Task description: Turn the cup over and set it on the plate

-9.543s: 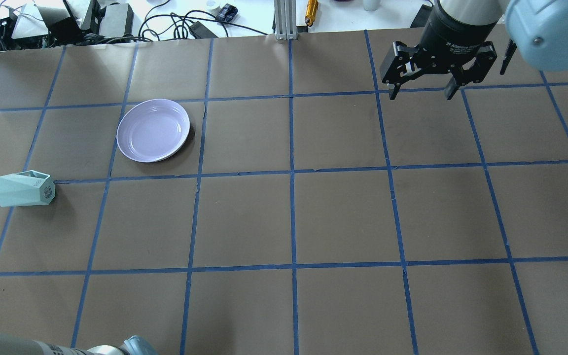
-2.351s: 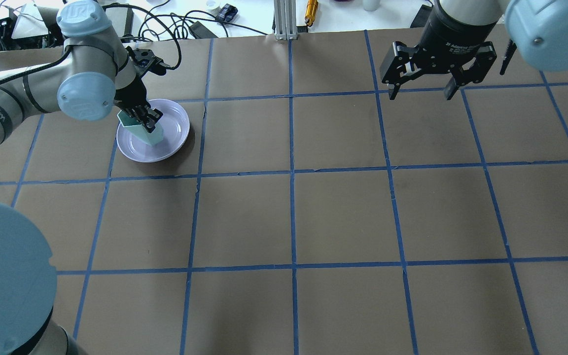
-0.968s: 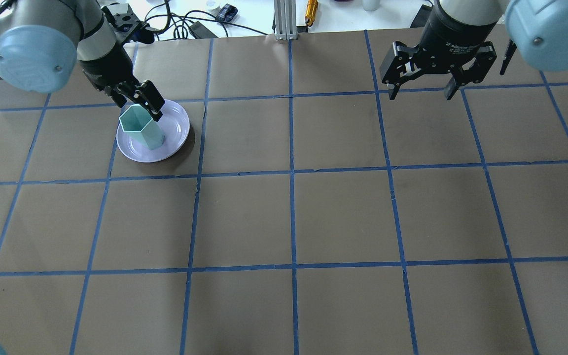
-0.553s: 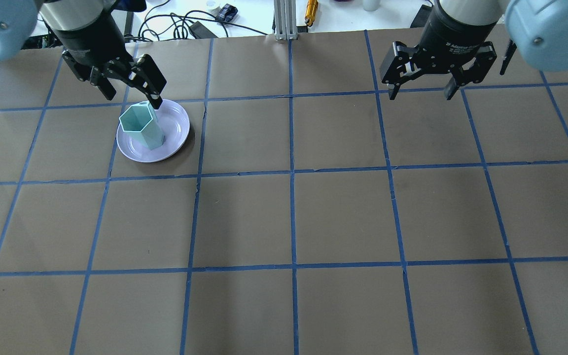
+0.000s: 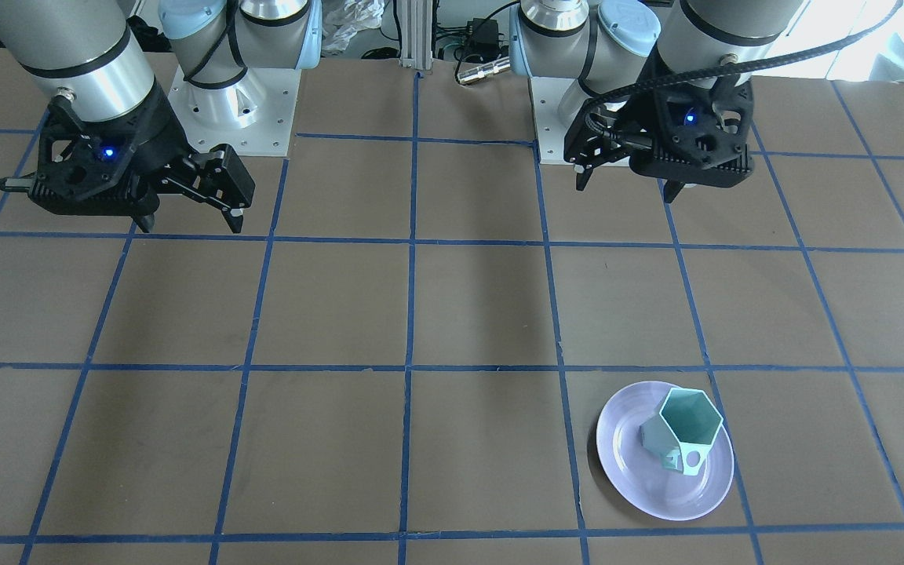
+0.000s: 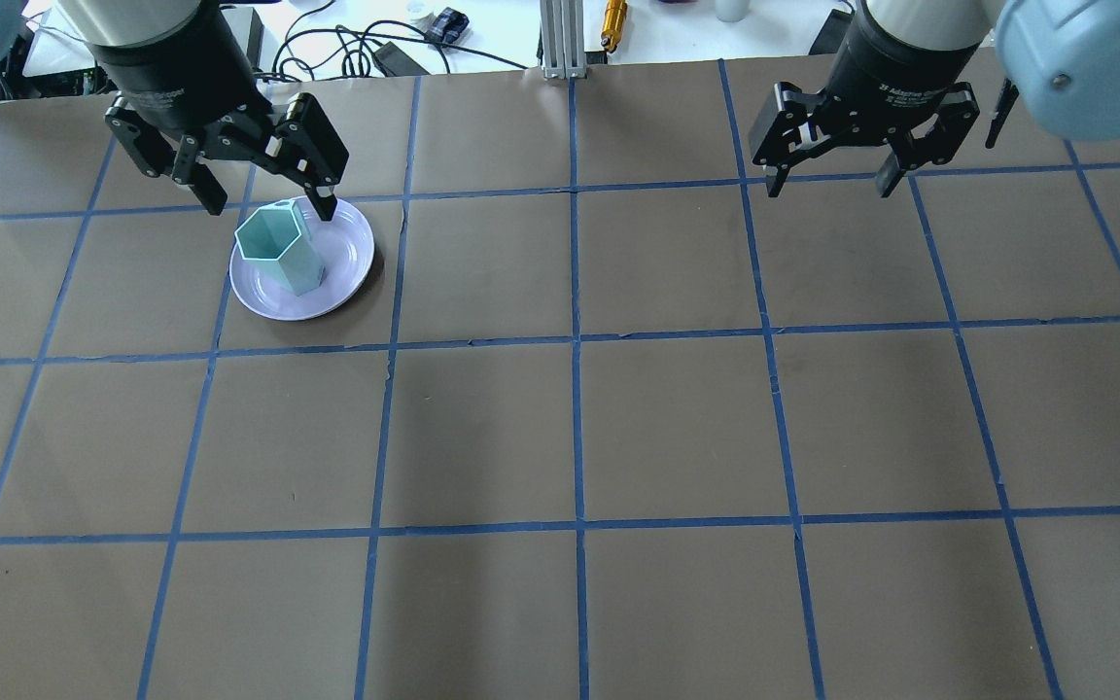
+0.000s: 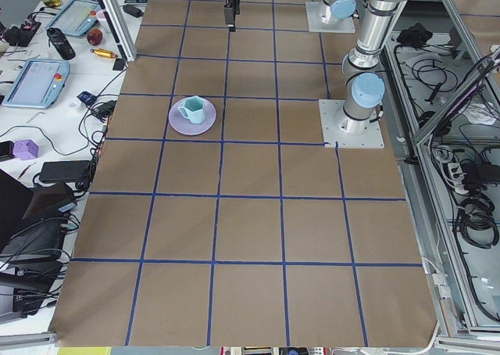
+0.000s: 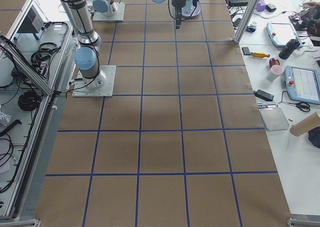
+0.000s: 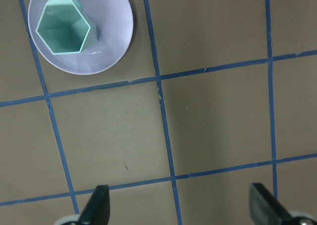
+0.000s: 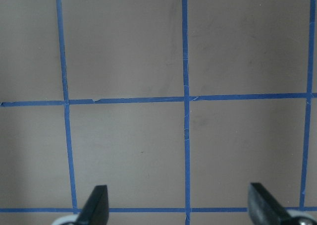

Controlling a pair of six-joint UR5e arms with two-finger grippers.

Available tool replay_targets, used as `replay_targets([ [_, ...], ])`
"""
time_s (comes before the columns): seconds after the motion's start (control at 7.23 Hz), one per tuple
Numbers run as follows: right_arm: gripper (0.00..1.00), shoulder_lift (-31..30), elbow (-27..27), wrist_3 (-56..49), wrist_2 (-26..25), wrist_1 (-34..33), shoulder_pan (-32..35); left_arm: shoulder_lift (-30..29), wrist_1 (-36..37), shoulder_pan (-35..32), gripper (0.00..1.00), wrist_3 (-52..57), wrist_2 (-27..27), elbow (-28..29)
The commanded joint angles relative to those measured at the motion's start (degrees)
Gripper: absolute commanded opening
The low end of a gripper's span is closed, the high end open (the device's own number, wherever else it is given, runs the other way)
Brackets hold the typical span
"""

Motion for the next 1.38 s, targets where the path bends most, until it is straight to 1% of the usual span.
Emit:
replay_targets([
  [0.0,1.00,0.0,0.0,0.0,0.0,0.0,0.0,1.3,0.5,-1.0,1.00,-0.1,0.0,-2.1],
  [0.41,1.00,0.0,0.0,0.0,0.0,0.0,0.0,1.5,0.9,0.3,1.00,0.5,-0.3,-2.2],
  [1.24,1.00,0.0,0.0,0.0,0.0,0.0,0.0,1.6,0.8,0.4,1.00,0.5,0.3,-2.2],
])
